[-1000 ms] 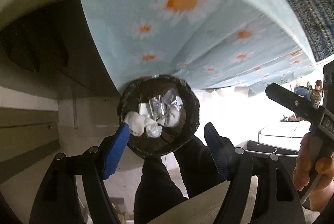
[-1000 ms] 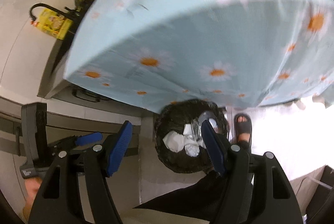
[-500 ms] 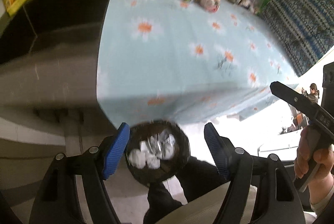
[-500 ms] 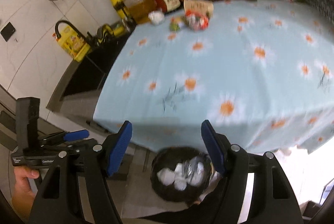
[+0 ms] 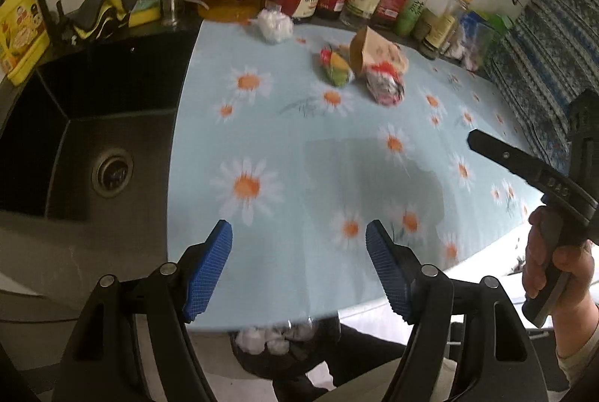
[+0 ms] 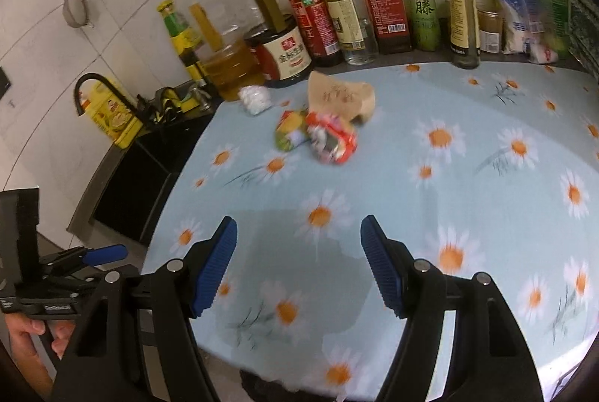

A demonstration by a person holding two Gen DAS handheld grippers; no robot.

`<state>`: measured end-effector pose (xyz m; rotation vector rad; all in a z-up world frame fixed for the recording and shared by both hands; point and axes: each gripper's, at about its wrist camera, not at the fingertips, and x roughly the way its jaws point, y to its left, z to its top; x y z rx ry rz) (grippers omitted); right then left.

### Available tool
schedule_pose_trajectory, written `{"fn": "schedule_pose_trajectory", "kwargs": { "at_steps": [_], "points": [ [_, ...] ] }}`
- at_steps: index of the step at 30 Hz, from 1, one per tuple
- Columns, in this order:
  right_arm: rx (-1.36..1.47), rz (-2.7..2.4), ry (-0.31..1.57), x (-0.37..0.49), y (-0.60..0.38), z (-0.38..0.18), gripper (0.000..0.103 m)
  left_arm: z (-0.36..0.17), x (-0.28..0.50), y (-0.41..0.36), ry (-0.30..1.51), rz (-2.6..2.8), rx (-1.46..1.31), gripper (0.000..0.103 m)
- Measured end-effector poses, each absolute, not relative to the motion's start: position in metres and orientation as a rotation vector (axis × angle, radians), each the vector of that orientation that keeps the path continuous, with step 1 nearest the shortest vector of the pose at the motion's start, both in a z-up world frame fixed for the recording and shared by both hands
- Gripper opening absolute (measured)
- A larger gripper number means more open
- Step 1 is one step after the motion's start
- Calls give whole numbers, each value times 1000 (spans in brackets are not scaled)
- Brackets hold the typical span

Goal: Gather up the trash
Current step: 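Grasp the colourful snack wrapper with the right tool while the left tool grasps the yellow-green chip bag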

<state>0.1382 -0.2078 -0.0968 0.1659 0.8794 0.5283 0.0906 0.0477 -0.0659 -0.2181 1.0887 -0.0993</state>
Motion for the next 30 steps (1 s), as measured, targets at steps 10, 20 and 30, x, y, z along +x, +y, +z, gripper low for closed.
{"fn": "schedule_pose_trajectory", "kwargs": {
  "at_steps": [10, 20, 30],
  "points": [
    [156, 581, 949, 230, -198, -124, 66, -80, 161, 40, 1147, -45, -250, 72],
    [128, 614, 1015, 275, -182, -149, 53, -95, 198, 43, 1191, -3, -276, 72],
    [124, 654, 1019, 277, -179, -149, 46, -96, 218, 38, 1196, -6, -268, 72]
  ]
}}
